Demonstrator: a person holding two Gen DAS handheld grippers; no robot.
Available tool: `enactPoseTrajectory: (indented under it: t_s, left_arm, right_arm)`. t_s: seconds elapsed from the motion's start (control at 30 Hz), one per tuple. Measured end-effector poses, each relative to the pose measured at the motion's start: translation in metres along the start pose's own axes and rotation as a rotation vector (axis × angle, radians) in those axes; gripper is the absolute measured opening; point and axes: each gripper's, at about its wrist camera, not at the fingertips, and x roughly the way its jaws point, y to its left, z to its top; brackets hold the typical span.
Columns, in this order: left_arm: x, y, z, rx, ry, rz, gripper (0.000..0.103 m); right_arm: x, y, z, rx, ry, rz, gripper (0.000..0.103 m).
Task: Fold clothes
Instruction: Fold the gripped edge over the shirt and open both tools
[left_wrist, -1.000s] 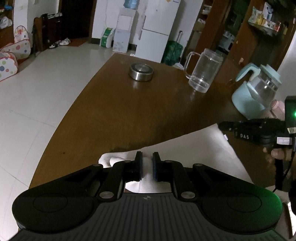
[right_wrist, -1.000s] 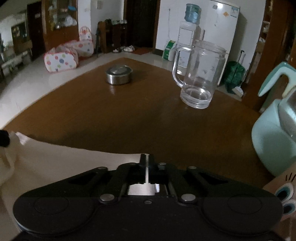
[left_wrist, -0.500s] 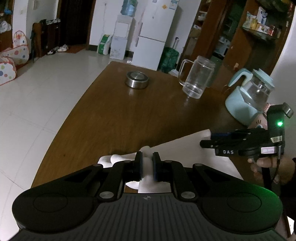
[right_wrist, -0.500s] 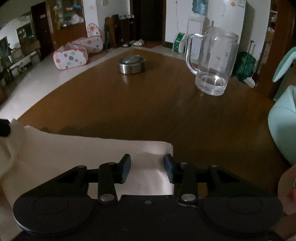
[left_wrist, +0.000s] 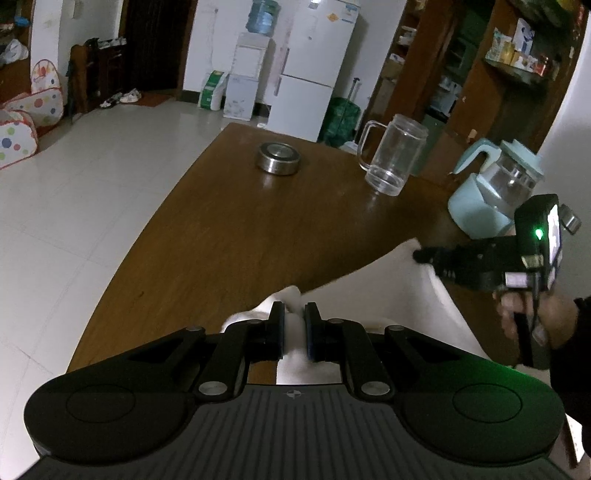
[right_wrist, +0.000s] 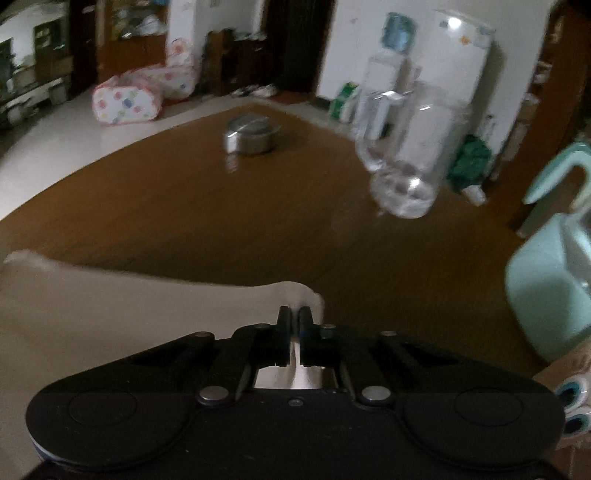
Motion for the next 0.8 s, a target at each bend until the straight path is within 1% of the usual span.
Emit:
enactPoseTrajectory:
  t_s: [0.07,0.17,0.23,0.27,0.33,0.4,0.47,0.5,0.53,0.57,0.6,0.67,0.73,0.8]
  left_arm:
    - [-0.004,0.001,-0.002,0.0,-0.01,0.017,0.009]
    - [-0.012,0.011,-0.004,-0.015,-0.026,0.063,0.009]
    - [-0.014,0.021,-0.006,-0.041,-0.02,0.094,0.008]
    - [-0.012,0.027,-0.007,-0.062,-0.002,0.101,0.008]
    - [-0.008,0.037,-0.007,-0.103,0.034,0.085,0.008]
    - [-0.005,0.037,-0.002,-0.112,0.042,0.05,0.008]
    - [0.002,0.028,0.009,-0.096,0.042,0.003,0.009]
    - [0.008,0.022,0.013,-0.082,0.044,-0.016,0.009]
    - [0.016,0.013,0.02,-0.058,0.048,-0.043,0.011]
    - [0.023,0.006,0.025,-0.041,0.051,-0.06,0.018]
    - [0.03,-0.001,0.028,-0.026,0.058,-0.067,0.028]
    - [0.044,-0.012,0.032,0.001,0.075,-0.09,0.037]
    - [0.057,-0.018,0.032,0.007,0.103,-0.106,0.038]
    - [0.068,-0.022,0.032,0.01,0.115,-0.108,0.038]
  right_arm:
    - [0.001,-0.009,0.004,0.012,-0.009,-0.053,0.004]
    - [0.006,-0.025,0.008,0.036,-0.014,-0.14,0.004]
    - [0.014,-0.039,0.008,0.069,0.007,-0.161,0.004]
    - [0.016,-0.042,0.007,0.077,0.012,-0.167,0.004]
    - [0.02,-0.05,0.005,0.097,0.029,-0.183,0.006]
    - [0.013,-0.055,0.002,0.123,0.019,-0.179,0.007]
    - [0.004,-0.06,-0.001,0.149,0.007,-0.173,0.016]
    - [-0.001,-0.059,-0.002,0.15,-0.002,-0.166,0.019]
    - [-0.007,-0.059,-0.003,0.15,-0.011,-0.157,0.026]
    - [-0.015,-0.055,-0.005,0.146,-0.018,-0.122,0.03]
    - [-0.023,-0.052,-0.007,0.142,-0.025,-0.083,0.031]
    - [-0.035,-0.043,-0.011,0.135,-0.024,0.005,0.031]
    - [-0.044,-0.029,-0.015,0.105,-0.023,0.061,0.031]
    - [-0.05,-0.015,-0.018,0.071,-0.018,0.082,0.032]
